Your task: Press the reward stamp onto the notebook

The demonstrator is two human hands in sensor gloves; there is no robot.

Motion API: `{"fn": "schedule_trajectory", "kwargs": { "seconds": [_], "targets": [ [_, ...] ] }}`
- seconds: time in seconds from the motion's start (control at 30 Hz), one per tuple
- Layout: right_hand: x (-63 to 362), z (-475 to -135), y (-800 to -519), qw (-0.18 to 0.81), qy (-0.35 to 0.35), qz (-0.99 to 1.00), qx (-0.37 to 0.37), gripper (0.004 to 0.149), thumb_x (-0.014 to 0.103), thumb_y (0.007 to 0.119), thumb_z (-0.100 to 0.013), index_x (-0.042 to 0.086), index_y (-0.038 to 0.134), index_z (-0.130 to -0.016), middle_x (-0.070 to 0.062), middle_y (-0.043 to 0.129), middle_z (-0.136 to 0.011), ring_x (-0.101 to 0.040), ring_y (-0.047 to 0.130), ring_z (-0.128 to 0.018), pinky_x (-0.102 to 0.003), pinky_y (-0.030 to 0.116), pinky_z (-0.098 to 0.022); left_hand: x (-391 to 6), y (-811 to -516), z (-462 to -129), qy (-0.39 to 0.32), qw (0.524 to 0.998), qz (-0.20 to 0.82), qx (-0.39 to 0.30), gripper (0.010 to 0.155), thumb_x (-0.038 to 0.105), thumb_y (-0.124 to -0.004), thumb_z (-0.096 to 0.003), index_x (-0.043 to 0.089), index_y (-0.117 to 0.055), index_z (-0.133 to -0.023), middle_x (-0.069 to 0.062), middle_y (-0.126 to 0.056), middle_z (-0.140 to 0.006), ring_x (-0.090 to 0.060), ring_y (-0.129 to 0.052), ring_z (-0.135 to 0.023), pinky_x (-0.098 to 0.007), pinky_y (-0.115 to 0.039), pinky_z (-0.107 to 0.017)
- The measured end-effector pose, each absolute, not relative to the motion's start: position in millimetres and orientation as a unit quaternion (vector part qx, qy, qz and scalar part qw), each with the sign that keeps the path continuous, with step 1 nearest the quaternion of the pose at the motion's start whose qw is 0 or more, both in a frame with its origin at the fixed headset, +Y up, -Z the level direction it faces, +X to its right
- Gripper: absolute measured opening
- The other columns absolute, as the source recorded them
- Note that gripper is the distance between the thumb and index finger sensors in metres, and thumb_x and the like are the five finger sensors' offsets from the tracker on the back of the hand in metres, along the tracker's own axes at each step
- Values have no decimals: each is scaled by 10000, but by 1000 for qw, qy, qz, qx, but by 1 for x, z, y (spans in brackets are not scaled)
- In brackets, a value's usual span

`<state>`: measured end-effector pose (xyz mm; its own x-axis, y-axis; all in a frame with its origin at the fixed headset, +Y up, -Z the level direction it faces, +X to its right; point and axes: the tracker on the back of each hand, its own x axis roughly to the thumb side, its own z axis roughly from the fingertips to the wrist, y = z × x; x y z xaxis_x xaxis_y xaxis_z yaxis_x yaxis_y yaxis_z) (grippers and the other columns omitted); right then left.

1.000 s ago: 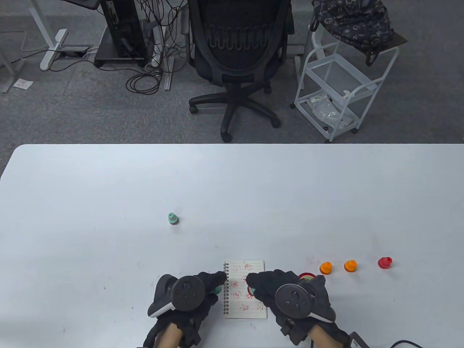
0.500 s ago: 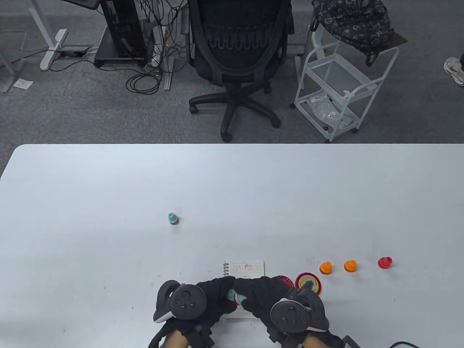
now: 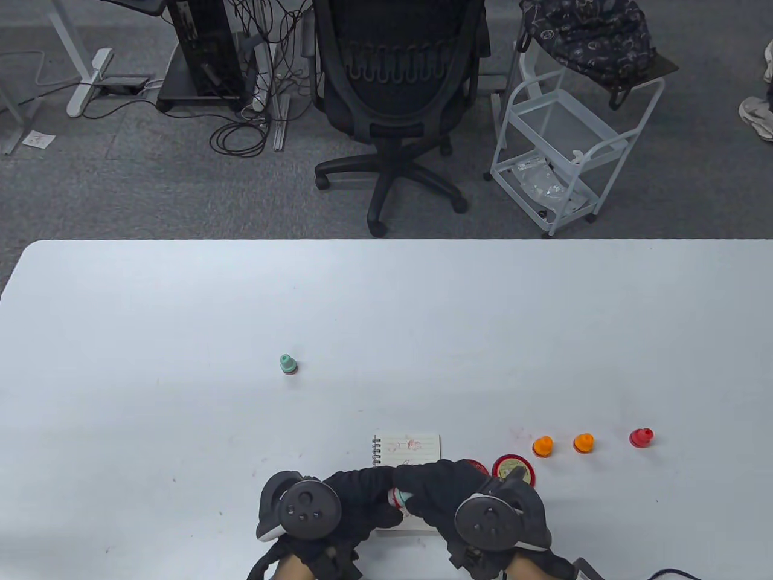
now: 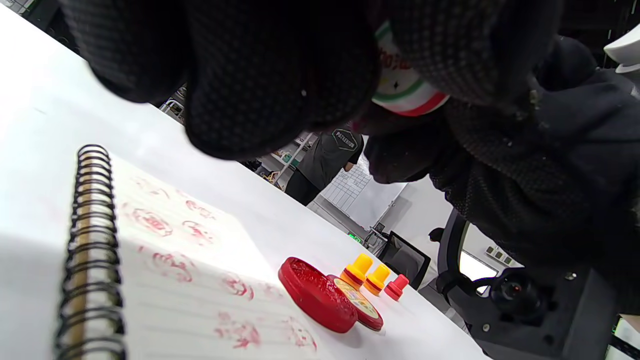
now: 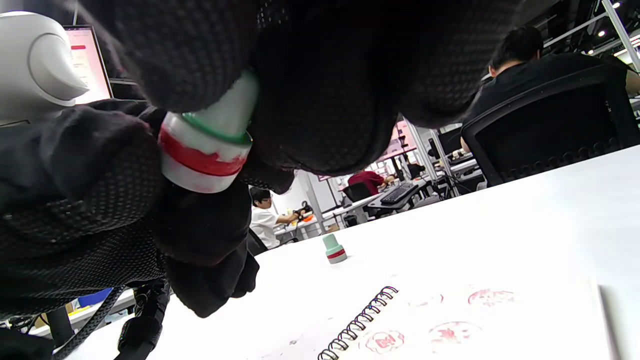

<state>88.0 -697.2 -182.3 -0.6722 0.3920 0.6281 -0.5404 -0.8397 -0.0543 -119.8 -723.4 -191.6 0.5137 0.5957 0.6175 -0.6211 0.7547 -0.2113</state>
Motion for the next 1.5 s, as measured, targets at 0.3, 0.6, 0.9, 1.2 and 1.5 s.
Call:
{"fn": "schedule_trajectory", "kwargs": {
  "seconds": [0.3, 0.6, 0.9, 1.2, 1.5],
  "targets": [
    [93, -185, -696, 288, -111, 902, 303, 509, 369, 830, -318, 254, 784, -812, 4, 957, -717, -152, 1031, -497, -348, 866, -436, -120, -724, -190, -348, 866, 358, 14, 708, 411, -818, -432, -25, -698, -976, -61, -902, -757, -339, -971, -580, -572, -766, -534],
    [118, -192, -684, 279, -151, 909, 270, 505, 369, 833, -323, 258, 791, -814, 2, 958, -722, -158, 1030, -506, -353, 861, -445, -136, -719, -193, -328, 886, 326, 33, 886, 513, -768, -462, -35, -511, -1109, -187, -769, -957, -483, -840, -767, -652, -655, -614],
    [178, -207, -647, 178, -245, 934, 193, 492, 336, 834, -340, 285, 784, -827, 13, 924, -791, -181, 1002, -593, -380, 835, -501, -162, -717, -195, -305, 929, 199, 68, 862, 559, -717, -476, -16, -563, -1100, -186, -804, -940, -484, -859, -750, -649, -669, -606],
    [286, -224, -672, 116, -137, 983, 30, 471, 282, 864, -356, 334, 798, -820, 37, 869, -884, -199, 949, -696, -415, 792, -572, -171, -724, -206, -288, 946, 148, 31, 826, 580, -711, -482, 31, -626, -1094, -198, -789, -973, -500, -841, -779, -658, -655, -621],
    [283, -231, -709, -46, 89, 995, 25, 489, 410, 857, -326, 295, 812, -799, 30, 931, -756, -169, 973, -578, -407, 812, -534, -179, -730, -209, -266, 953, 145, 10, 803, 574, -704, -490, 39, -651, -1086, -202, -791, -979, -506, -838, -786, -659, -656, -622]
  ]
}}
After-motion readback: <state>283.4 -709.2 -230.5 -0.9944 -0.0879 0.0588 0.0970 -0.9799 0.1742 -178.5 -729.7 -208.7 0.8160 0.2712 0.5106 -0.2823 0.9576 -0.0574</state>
